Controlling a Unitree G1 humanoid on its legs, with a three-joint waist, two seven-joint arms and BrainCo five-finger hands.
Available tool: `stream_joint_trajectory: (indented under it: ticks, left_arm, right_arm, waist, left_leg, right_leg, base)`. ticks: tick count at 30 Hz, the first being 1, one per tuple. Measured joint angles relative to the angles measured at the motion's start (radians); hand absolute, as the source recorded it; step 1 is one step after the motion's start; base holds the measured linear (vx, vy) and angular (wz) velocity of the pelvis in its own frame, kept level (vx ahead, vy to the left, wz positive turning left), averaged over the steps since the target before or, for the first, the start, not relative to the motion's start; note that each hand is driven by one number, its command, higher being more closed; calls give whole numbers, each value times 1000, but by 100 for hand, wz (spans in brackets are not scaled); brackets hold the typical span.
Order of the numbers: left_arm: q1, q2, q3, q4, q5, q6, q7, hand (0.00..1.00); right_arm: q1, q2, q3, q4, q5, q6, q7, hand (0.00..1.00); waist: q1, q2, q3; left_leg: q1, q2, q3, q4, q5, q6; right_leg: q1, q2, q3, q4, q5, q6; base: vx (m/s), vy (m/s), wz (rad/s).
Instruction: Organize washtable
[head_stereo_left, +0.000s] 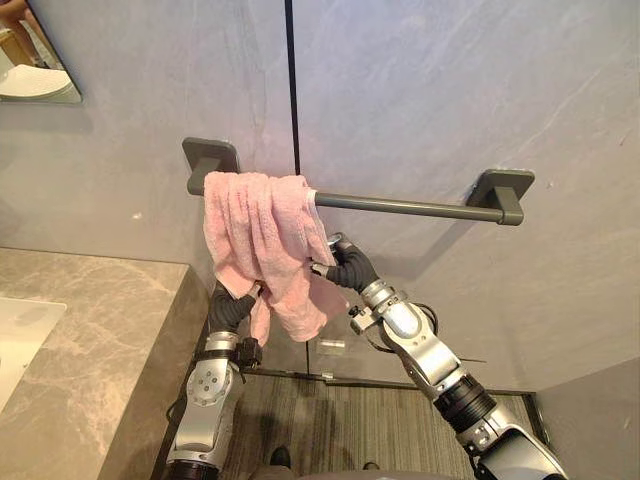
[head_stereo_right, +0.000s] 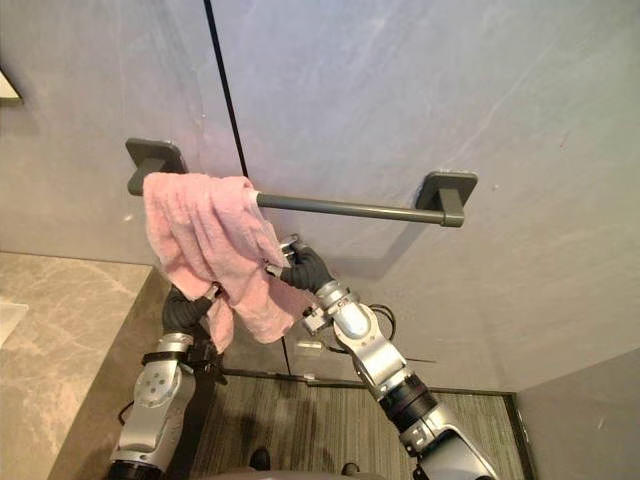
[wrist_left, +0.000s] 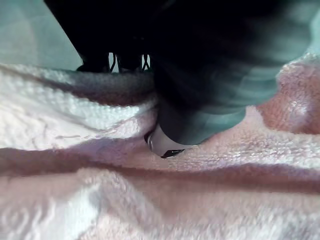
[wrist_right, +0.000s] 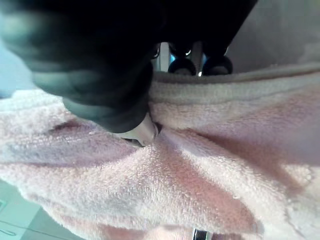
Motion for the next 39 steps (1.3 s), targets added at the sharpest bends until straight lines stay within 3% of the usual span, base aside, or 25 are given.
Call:
stream_joint_trajectory:
  ticks: [7, 10, 19, 24, 31, 39]
  left_arm:
    - [17, -4, 33, -61, 0, -2, -3, 100]
    - [27, -7, 34, -97, 0, -19, -11, 100]
    - [22, -33, 33, -140, -1, -28, -48, 100]
    - [25, -53, 96, -136, -37, -28, -43, 100]
    - [10, -82, 94, -94, -57, -28, -47, 100]
    - [-15, -104, 107, -6, -71, -27, -47, 100]
  right_arm:
    - [116, -59, -144, -121, 1, 0, 8, 100]
    - [143, -79, -193, -159, 3, -2, 19, 100]
    - [200, -79, -280, -230, 76, -6, 38, 100]
    - [233, -63, -417, -230, 152, -27, 35, 100]
    - [247, -55, -428, -227, 166, -28, 35, 100]
    - [255, -12, -428, -149, 155, -24, 36, 100]
  waist:
    - [-6, 1, 0]
    - [-23, 4, 0]
    - [-35, 14, 1]
    - [-39, 24, 1]
    - [-64, 45, -2]
    - [-75, 46, -1]
  left_leg:
    - [3, -1, 1, 0, 0, 0]
    - [3, -1, 2, 0, 0, 0]
    - [2, -1, 6, 0, -1, -1]
    - [1, -1, 5, 0, -2, 0]
    - [-2, -1, 6, 0, -3, -2]
    - [-3, -1, 5, 0, -4, -3]
  right_leg:
    - [-1, -1, 2, 2, 0, 0]
    - [-1, -1, 4, 1, 0, 1]
    - [-1, 0, 7, -7, 1, 1]
    - [-2, 0, 6, -11, 3, 3]
    - [-8, 1, 7, -14, 4, 3]
    - [-2, 1, 7, -15, 4, 3]
  base:
    - [-21, -1, -1]
    - [0, 0, 0]
    - [-1, -1, 0]
    - [0, 0, 0]
    - [0, 0, 0]
    - [0, 0, 0]
